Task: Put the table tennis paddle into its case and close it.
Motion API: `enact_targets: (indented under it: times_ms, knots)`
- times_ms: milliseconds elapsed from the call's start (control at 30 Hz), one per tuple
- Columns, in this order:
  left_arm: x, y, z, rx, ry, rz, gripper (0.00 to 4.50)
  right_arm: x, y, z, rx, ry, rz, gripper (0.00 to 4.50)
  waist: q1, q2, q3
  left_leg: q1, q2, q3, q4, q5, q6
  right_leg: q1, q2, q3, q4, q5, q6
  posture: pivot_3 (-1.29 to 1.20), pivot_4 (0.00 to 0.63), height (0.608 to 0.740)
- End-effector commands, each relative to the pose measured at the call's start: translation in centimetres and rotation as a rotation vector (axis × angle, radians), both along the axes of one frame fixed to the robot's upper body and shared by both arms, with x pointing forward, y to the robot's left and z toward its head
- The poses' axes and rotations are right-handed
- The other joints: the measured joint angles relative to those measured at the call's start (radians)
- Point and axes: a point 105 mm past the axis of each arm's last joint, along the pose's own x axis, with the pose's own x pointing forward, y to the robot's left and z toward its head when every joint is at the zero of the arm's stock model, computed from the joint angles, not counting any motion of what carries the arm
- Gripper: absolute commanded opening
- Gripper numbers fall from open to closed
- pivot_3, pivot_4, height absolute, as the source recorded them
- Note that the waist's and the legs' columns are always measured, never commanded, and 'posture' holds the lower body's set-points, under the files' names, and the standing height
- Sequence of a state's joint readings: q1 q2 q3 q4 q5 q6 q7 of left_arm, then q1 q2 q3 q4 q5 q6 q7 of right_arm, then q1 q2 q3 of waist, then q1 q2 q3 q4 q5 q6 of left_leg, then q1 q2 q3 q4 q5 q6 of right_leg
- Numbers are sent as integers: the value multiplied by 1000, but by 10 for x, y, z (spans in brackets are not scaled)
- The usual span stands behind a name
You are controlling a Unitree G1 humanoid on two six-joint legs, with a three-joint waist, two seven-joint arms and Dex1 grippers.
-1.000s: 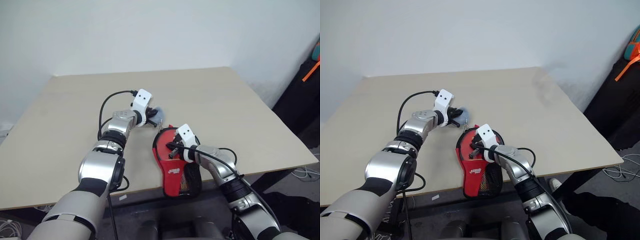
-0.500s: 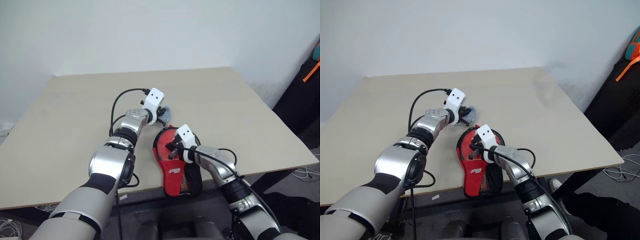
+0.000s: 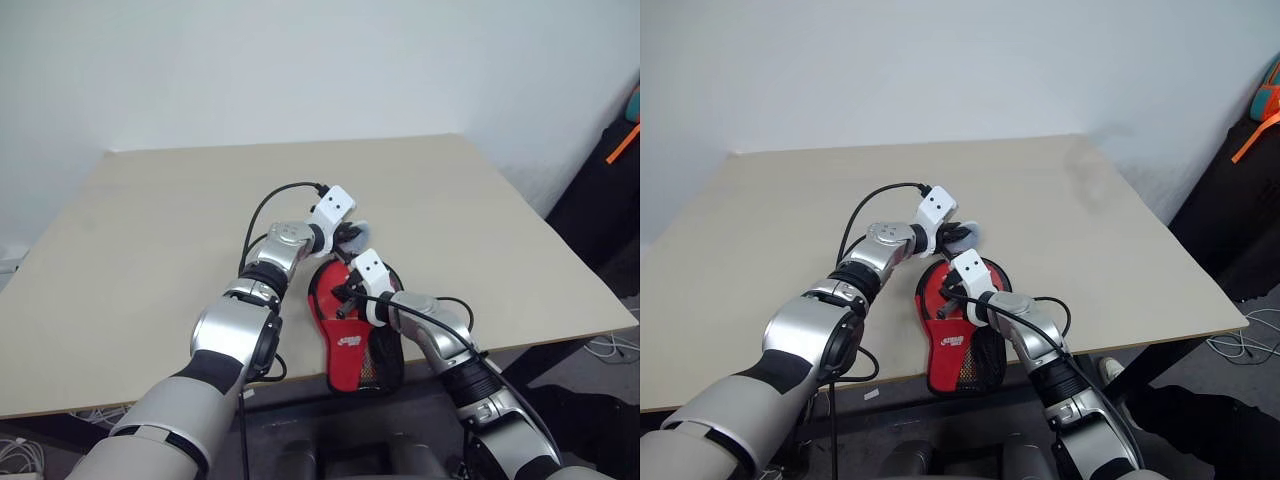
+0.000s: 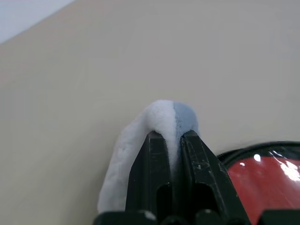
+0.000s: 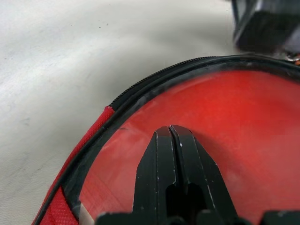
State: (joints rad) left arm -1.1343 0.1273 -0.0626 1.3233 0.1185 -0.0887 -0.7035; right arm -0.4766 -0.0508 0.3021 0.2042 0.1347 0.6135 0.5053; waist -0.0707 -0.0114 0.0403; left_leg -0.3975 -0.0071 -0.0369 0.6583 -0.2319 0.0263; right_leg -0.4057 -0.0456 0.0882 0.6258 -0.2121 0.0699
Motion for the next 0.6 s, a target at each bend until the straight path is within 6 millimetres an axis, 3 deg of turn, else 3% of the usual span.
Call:
enact_targets:
  times_ms: [33,67,167,500,600]
  knots:
    - [-5,-14,17,-20,-63,-112,28,-1,3,-2,-11,9,8,0,0,0,0,0,0,0,0,0,0,0,0,0,0,0,0,0,0,740]
    - [-7,-14,15,-17,-56,-127,28,-1,3,-2,-10,8,7,0,0,0,0,0,0,0,0,0,0,0,0,0,0,0,0,0,0,740]
    - [-12,-12,7,1,-33,-166,849,-1,3,-2,-10,8,6,0,0,0,0,0,0,0,0,0,0,1,0,0,0,0,0,0,0,740]
    - [-20,-3,3,27,-32,-239,4435,-1,4,-2,-12,11,10,0,-1,0,0,1,1,0,0,0,0,1,0,0,0,0,0,0,0,740]
    - [-17,6,12,39,-54,-230,4477,-2,5,-3,-11,14,15,0,-1,0,0,1,1,0,0,0,0,1,0,0,1,0,0,0,0,740]
